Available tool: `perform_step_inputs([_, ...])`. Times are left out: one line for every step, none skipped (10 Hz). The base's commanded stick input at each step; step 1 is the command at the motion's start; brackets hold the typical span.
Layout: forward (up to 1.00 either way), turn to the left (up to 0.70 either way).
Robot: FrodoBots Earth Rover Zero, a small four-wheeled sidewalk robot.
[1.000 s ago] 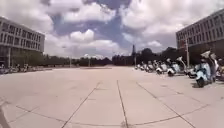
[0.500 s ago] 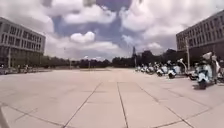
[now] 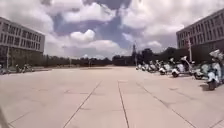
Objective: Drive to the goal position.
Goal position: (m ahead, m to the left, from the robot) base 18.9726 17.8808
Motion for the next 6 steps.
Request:
perform_step_inputs([0.7,0.0])
perform_step_inputs([0.7,0.0])
perform_step_inputs([0.7,0.0])
perform_step_inputs([0.7,0.0])
perform_step_inputs([0.7,0.0])
perform_step_inputs([0.7,0.0])
